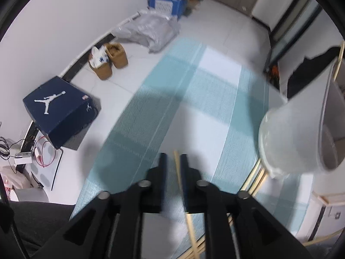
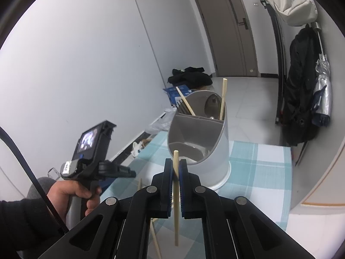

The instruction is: Organize utensils

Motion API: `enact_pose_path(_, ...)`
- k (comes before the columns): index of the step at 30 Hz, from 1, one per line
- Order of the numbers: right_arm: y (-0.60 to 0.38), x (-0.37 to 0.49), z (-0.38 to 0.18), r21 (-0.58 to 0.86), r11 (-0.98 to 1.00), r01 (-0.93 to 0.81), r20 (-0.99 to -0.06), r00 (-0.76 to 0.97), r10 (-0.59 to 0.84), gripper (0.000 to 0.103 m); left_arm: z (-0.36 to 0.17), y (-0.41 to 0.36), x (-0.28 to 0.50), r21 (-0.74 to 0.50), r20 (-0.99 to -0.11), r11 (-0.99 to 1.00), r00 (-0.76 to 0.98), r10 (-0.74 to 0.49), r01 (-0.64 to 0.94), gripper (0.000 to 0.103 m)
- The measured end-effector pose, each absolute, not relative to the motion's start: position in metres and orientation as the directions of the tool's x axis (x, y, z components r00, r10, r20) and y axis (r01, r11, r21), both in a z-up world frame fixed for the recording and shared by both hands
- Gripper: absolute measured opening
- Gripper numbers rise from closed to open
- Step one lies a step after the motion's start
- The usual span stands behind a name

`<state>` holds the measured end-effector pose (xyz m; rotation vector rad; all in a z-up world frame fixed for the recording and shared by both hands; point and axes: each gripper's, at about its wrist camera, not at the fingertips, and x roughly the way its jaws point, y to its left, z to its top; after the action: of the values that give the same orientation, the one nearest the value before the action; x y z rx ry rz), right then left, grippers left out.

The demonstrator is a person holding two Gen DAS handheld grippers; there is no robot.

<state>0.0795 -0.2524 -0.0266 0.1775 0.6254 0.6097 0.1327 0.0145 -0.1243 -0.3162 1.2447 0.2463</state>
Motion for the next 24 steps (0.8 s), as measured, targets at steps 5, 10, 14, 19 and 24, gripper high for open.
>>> enact_pose_path(5, -0.248, 0.077, -0.025, 0.318, 0.810, -0.492, -0.492, 0.645, 0.585, 0.005, -0.140, 0.012, 0.132, -0.051, -0.969, 0.948, 0.247, 0.030, -0.314, 0.028)
enact_pose_path(10, -0.249, 0.077, -0.024, 0.319, 0.809, -0.494, -0.491, 0.644, 0.587, 0.005, -0.143, 0.011, 0.136, -0.041, -0.967, 0.946, 0.250, 0.043, -0.321, 0.029)
enact_pose_path(14, -0.251, 0.078, -0.024, 0.324, 0.809, -0.490, -0.490, 0.645, 0.586, 0.005, -0.143, 0.003, 0.142, 0.002, -0.969, 0.951, 0.236, 0.079, -0.309, 0.029)
enact_pose_path(19, -0.254, 0.080, -0.024, 0.332, 0.811, -0.481, -0.490, 0.647, 0.584, 0.005, -0.141, 0.000, 0.148, -0.004, -0.966, 0.946, 0.246, 0.080, -0.326, 0.003)
enact_pose_path(24, -0.256, 0.080, -0.023, 0.333, 0.811, -0.482, -0.485, 0.650, 0.585, 0.005, -0.139, -0.001, 0.148, -0.016, -0.960, 0.932, 0.266, 0.087, -0.362, 0.001)
